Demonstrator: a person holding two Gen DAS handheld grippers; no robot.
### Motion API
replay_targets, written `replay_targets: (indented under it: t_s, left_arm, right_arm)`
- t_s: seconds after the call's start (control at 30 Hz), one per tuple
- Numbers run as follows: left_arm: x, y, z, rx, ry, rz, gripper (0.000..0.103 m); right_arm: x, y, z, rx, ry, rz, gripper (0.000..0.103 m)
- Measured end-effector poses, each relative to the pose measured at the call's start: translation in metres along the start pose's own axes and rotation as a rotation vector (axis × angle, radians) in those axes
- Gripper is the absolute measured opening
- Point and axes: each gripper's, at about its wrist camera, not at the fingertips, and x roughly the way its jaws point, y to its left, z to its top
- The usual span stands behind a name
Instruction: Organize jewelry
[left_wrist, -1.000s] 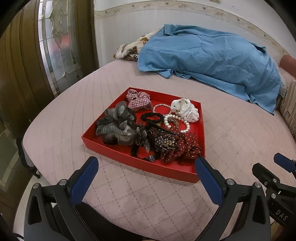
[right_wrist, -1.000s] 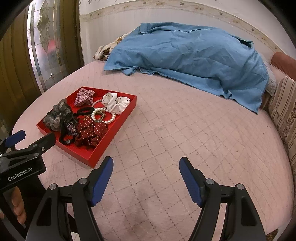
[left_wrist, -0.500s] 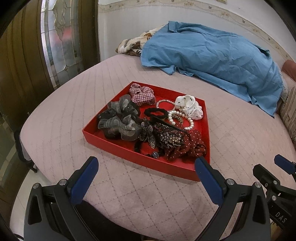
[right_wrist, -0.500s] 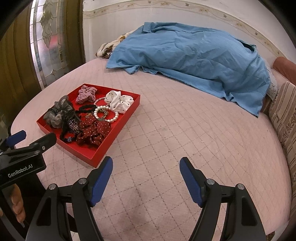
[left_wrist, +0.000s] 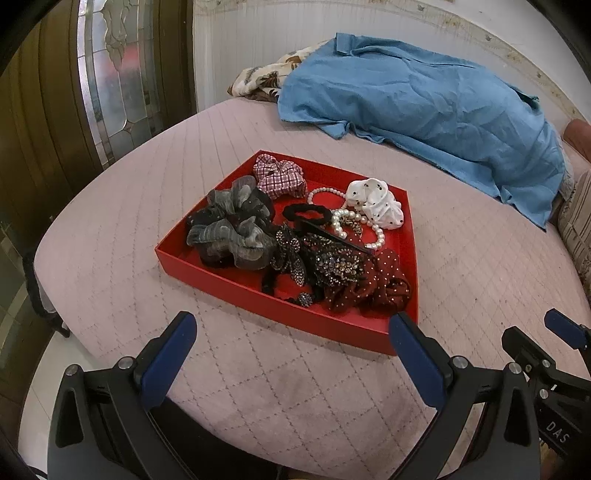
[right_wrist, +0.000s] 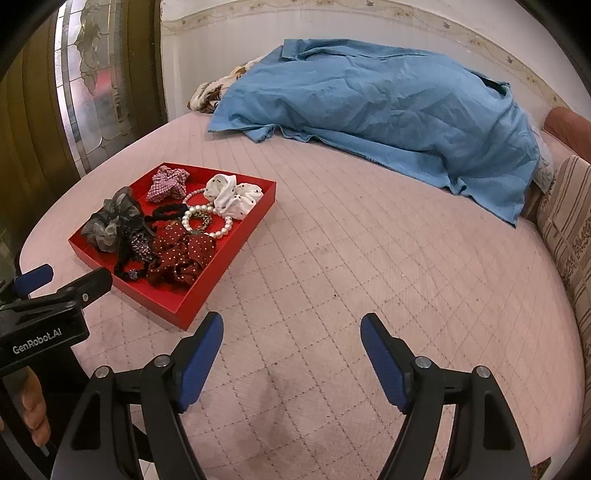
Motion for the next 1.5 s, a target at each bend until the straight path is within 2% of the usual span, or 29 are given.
replay_targets:
  t_s: [1.0, 1.5]
  left_arm:
    - [0.012, -0.003, -0.003, -0.001, 0.051, -0.011, 0.103]
    - [0.005, 0.001, 0.005, -0.019, 0.036, 0.026, 0.103]
  right_arm:
    - [0.011, 0.002, -0.004, -0.001, 0.024, 0.003, 0.082]
    - [0.009, 0.002, -0.006, -0.003, 0.017, 0.036, 0.083]
